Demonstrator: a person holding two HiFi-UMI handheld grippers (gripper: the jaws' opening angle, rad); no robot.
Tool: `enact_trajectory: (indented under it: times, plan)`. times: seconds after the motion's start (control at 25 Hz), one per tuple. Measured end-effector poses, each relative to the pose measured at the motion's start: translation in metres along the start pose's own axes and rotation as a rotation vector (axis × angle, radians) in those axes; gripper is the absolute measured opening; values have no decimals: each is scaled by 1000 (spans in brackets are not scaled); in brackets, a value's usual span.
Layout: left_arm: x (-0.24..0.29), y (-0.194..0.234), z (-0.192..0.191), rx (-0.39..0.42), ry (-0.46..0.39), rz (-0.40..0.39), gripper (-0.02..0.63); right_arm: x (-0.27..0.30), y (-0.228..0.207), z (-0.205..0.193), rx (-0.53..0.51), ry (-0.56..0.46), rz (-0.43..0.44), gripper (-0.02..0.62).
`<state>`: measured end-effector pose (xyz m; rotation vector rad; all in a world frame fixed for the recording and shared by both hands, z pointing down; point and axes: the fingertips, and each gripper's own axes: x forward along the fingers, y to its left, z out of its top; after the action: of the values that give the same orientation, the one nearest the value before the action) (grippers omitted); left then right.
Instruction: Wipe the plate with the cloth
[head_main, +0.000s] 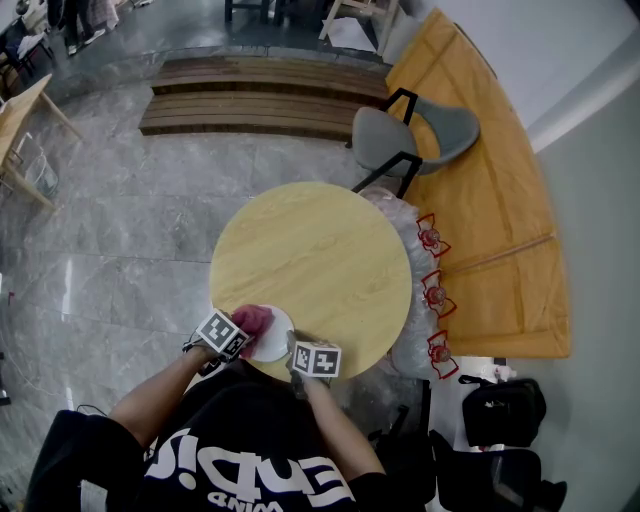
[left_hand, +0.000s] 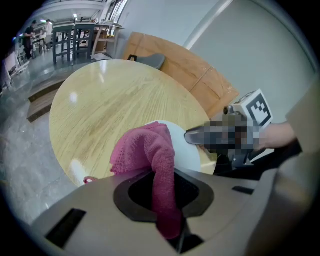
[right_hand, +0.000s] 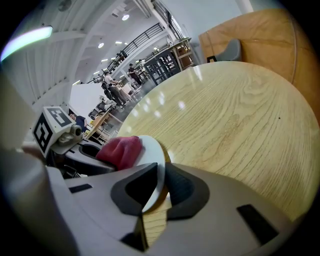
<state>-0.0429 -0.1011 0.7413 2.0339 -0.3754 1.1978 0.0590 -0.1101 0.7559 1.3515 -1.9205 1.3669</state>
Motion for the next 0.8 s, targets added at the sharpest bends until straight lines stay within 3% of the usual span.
enact_trajectory:
  times: [0.44, 0.8]
  plan:
    - [6, 6, 17, -53, -2, 13, 63, 0, 0, -1, 10, -8, -7, 66]
    - [19, -5, 32, -24, 7, 27, 63, 1, 0, -1, 16, -11, -12, 66]
